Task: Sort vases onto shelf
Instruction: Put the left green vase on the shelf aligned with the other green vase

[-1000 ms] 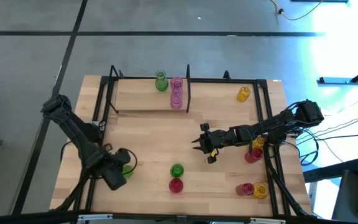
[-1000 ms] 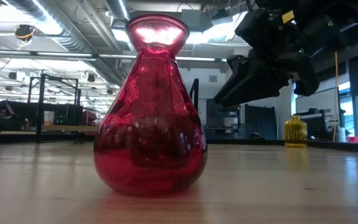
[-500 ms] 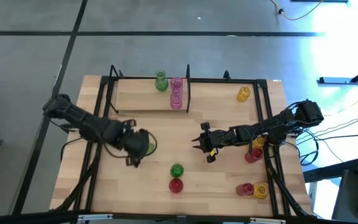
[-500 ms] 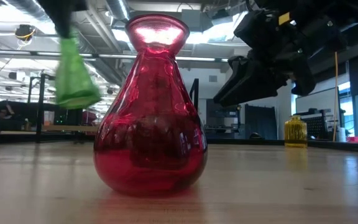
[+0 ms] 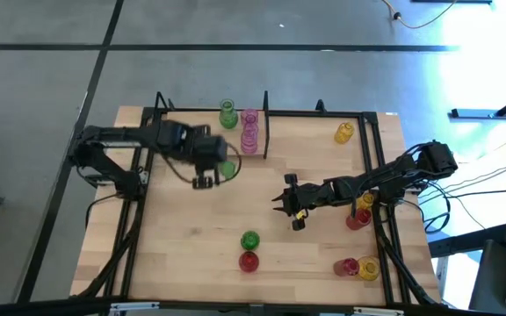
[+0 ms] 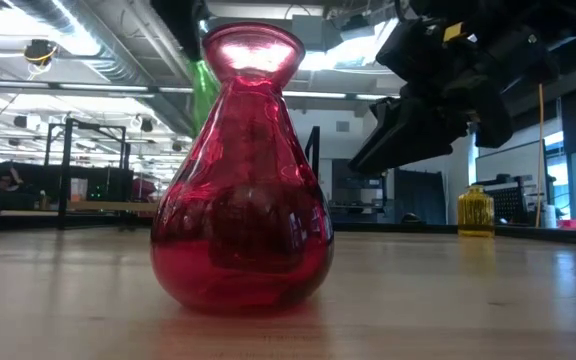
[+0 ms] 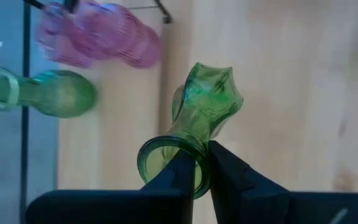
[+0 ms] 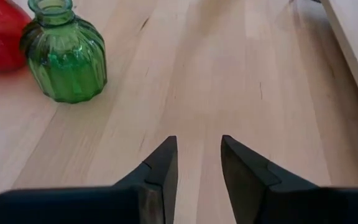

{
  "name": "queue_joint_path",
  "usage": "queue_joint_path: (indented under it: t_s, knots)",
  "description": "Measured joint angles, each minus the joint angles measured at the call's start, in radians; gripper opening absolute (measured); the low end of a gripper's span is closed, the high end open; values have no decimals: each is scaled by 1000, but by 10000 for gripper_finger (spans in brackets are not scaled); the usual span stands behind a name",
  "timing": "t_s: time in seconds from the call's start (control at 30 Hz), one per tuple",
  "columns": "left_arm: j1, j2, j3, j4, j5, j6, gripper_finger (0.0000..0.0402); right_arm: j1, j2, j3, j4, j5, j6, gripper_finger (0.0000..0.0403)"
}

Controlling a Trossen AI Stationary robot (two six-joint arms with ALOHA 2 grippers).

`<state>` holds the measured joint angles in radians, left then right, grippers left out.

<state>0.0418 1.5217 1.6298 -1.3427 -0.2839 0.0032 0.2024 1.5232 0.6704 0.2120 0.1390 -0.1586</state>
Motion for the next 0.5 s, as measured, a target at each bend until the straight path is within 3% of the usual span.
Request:
queue_joint_path:
  t_s: [0.27, 0.5]
  knots:
    - [192, 129, 149, -60, 10, 165, 20, 0, 0, 0, -18, -1, 23, 108]
    - [312, 229, 171, -56, 12, 242, 23, 0, 0, 0, -30, -1, 23, 108]
